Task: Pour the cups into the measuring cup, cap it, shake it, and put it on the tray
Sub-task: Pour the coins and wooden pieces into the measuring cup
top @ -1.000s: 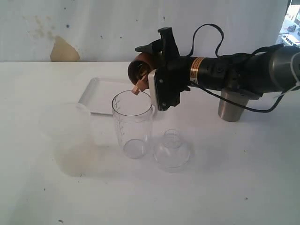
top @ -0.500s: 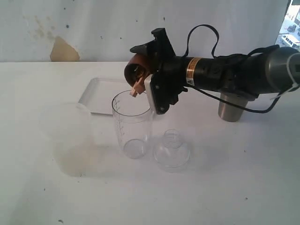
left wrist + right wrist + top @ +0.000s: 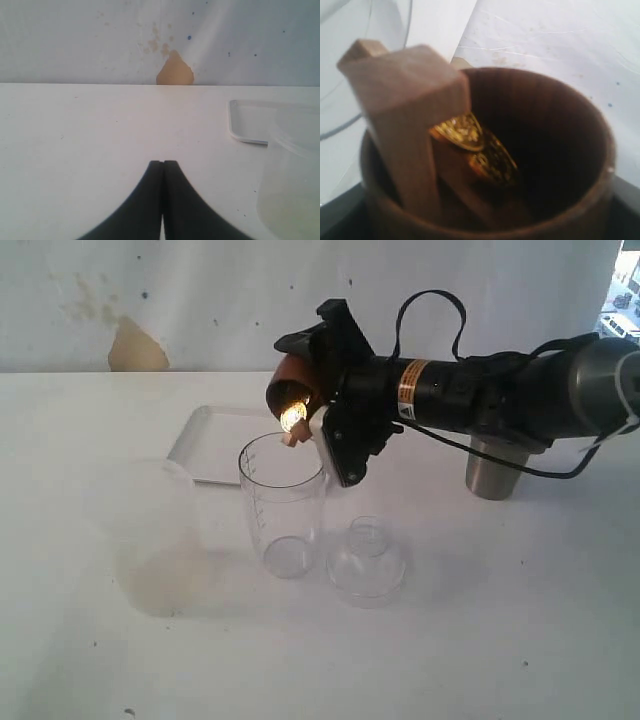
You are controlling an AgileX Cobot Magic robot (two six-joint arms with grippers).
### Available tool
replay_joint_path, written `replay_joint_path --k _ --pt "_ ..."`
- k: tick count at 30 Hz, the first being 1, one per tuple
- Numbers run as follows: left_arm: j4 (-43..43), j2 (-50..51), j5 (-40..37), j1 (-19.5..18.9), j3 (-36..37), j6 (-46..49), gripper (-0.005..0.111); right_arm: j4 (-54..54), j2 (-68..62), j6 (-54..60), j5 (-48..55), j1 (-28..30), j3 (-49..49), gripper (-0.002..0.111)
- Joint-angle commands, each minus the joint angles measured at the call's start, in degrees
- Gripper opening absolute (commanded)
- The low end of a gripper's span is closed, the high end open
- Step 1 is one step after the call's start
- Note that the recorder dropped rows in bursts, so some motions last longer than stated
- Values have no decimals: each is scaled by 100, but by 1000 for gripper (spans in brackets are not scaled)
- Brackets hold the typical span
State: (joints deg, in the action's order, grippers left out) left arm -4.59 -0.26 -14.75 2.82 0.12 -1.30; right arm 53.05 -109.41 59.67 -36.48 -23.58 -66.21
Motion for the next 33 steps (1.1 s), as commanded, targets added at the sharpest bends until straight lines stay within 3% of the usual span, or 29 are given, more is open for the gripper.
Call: replay_joint_path --k 1,33 --pt "69 26 14 -11 -12 4 103 -76 80 216 -78 5 -56 0" --pt "69 26 14 -11 -12 4 103 -76 80 1359 73 -152 -56 0"
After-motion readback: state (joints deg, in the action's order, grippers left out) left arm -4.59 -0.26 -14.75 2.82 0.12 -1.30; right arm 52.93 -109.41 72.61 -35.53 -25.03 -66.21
